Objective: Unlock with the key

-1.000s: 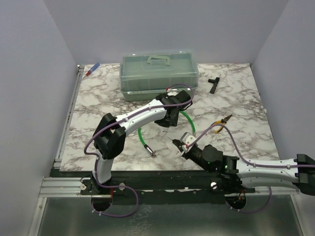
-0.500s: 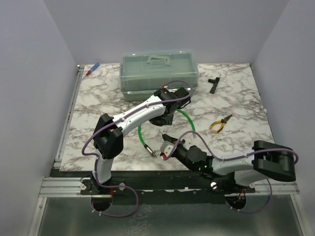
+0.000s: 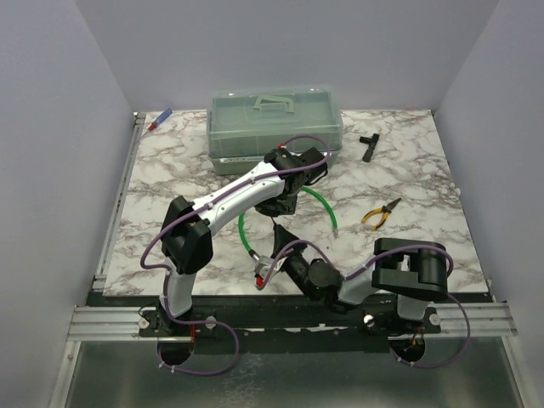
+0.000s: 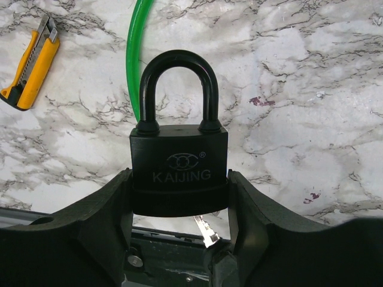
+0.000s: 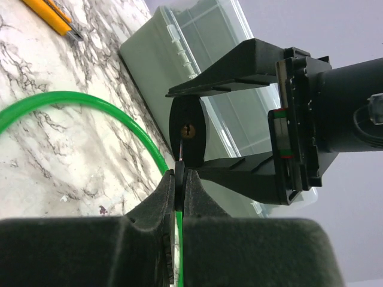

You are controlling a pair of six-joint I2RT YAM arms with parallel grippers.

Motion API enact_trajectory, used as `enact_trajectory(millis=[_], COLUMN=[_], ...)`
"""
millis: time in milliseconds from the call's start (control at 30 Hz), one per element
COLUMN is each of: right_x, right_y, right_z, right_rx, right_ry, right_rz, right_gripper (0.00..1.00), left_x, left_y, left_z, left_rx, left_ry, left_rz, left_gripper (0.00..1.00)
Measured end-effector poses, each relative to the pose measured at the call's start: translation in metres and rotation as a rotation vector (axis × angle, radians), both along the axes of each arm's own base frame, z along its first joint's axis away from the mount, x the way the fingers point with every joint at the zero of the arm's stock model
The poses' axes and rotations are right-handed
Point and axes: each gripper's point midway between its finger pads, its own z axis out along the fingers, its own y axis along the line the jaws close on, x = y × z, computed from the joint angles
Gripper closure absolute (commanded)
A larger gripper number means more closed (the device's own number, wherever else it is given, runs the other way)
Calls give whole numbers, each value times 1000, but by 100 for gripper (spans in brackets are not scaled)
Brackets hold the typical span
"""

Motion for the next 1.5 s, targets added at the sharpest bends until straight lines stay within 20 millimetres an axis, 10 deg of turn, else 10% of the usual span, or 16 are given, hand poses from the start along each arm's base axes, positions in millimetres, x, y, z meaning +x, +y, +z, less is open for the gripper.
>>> enact_trajectory(millis=[500,800,1500], right_x=[3,-9,-2], right_y=[4,15,38], right_z=[20,87,1], right_rx=[74,350,89], right_ry=[0,179,356], right_rz=[-20,129,51], right_gripper=[100,100,100], left_x=[-1,3,15], left_y=[1,9,37], left_z=[2,-1,-3], left_rx=[5,87,143], left_ry=[5,5,27], left_rz=[23,101,176], left_gripper=[96,96,96])
